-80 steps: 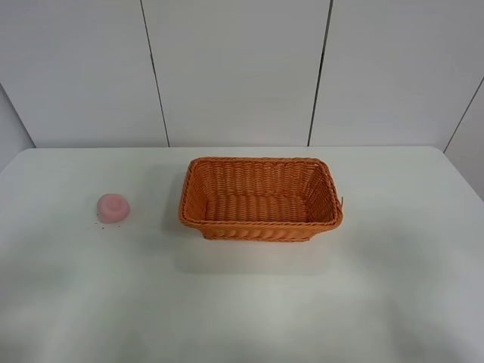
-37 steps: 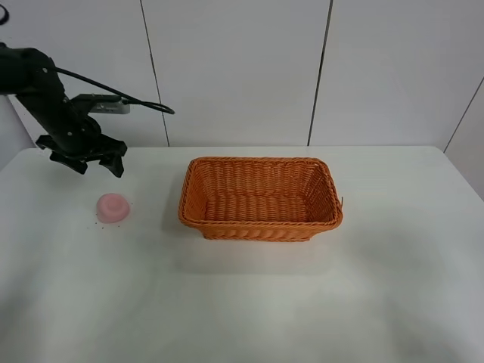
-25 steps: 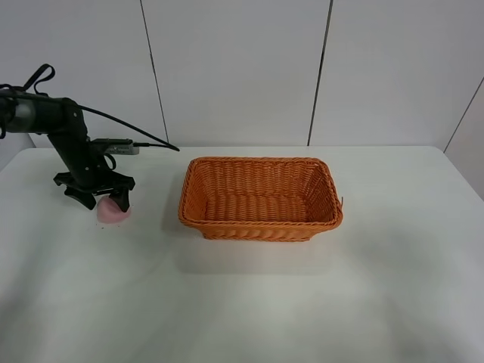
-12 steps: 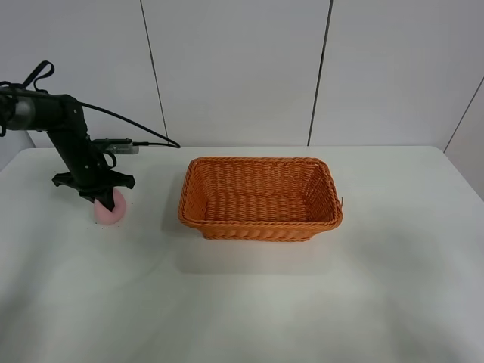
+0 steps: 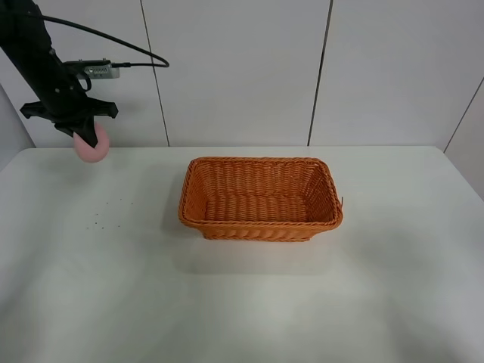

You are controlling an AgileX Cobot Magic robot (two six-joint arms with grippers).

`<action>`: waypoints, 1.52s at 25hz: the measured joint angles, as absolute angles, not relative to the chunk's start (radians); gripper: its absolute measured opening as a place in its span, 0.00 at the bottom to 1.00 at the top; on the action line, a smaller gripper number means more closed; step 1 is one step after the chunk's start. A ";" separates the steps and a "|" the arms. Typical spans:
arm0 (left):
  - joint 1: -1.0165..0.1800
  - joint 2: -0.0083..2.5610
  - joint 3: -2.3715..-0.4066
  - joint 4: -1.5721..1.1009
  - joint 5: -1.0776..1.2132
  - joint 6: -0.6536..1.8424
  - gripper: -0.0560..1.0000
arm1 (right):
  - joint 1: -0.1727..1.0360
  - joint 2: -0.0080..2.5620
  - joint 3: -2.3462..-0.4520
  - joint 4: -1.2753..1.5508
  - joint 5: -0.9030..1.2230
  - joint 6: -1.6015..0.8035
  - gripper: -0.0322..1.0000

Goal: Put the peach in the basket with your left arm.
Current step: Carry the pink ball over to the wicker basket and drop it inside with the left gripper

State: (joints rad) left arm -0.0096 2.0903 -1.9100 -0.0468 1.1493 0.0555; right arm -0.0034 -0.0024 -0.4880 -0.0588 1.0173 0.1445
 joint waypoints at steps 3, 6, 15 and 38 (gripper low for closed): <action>-0.018 2.086 -1.951 -0.048 1.168 0.039 0.17 | -0.003 -0.002 -0.488 -0.059 1.017 0.144 0.70; -0.065 2.086 -1.974 -0.055 1.170 0.020 0.17 | -0.003 -0.002 -0.488 -0.059 1.017 0.144 0.70; -0.350 2.127 -2.025 -0.096 1.170 0.014 0.17 | -0.003 -0.002 -0.488 -0.059 1.017 0.144 0.70; -0.626 2.537 -2.306 -0.107 1.142 -0.013 0.70 | -0.003 -0.002 -0.488 -0.059 1.017 0.144 0.70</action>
